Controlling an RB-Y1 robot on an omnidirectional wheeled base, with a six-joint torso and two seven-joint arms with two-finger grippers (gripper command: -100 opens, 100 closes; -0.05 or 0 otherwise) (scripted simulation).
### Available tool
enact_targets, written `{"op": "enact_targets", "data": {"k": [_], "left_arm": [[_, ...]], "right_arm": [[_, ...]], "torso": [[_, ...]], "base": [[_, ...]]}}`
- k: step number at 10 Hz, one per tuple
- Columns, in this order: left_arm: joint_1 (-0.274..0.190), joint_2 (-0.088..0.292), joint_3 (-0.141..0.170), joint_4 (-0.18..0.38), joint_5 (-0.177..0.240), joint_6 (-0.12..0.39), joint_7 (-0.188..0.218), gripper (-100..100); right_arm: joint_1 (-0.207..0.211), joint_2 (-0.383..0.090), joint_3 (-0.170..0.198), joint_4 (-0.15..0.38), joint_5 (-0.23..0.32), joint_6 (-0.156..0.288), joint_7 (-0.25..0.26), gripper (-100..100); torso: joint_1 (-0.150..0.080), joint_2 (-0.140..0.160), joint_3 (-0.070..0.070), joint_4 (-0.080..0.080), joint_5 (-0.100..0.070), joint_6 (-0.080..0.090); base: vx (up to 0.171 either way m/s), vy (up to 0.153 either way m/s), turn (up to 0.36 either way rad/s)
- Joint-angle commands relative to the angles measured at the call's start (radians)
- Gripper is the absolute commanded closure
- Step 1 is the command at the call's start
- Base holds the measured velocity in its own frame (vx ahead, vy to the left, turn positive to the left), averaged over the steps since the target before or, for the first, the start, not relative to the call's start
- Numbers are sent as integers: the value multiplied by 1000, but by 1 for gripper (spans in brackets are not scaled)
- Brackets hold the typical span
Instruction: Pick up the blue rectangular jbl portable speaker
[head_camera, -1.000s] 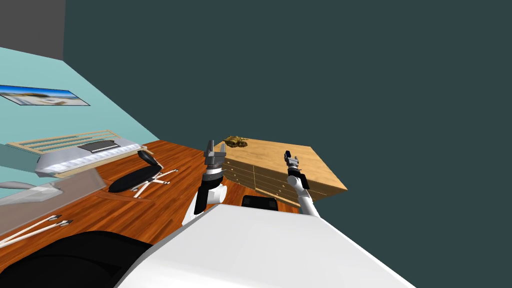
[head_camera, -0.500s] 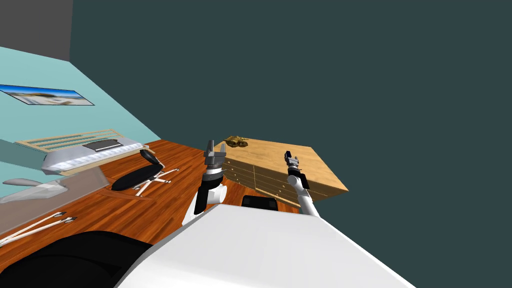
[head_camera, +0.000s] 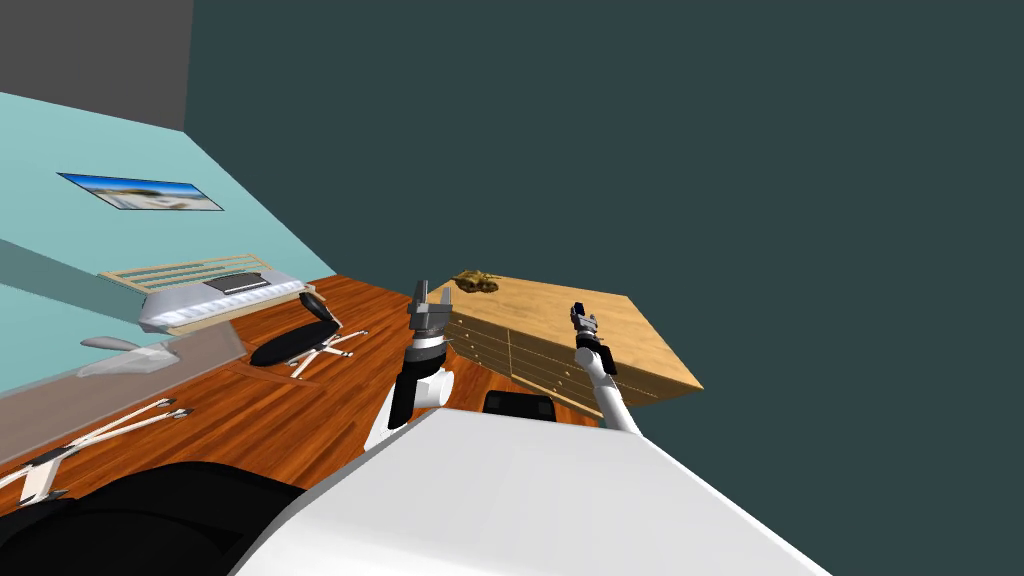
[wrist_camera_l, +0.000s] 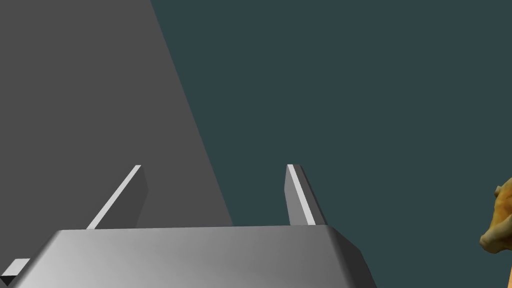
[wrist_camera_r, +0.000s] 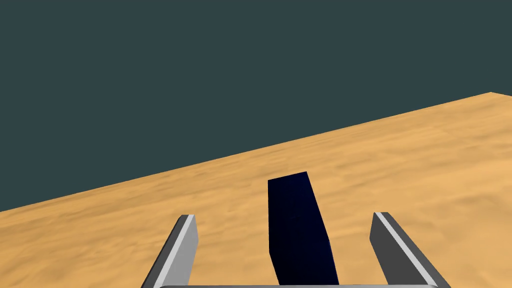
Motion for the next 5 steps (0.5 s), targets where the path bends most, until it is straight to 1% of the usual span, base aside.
{"op": "enact_targets", "data": {"k": [1, 3, 5], "left_arm": [[0, 0, 0, 0, 0, 0, 0, 0], [0, 0, 0, 0, 0, 0, 0, 0], [0, 0, 0, 0, 0, 0, 0, 0]], "right_arm": [[-19, 0, -16, 30, -19, -1, -19, -100], [-35, -3, -27, 55, -34, -2, -34, -100], [-63, 7, -46, 98, -59, -5, -57, -100]], "torso": [[0, 0, 0, 0, 0, 0], [0, 0, 0, 0, 0, 0], [0, 0, 0, 0, 0, 0]], "base": [[-21, -38, 104], [-16, -26, 72], [-26, -34, 92]]}}
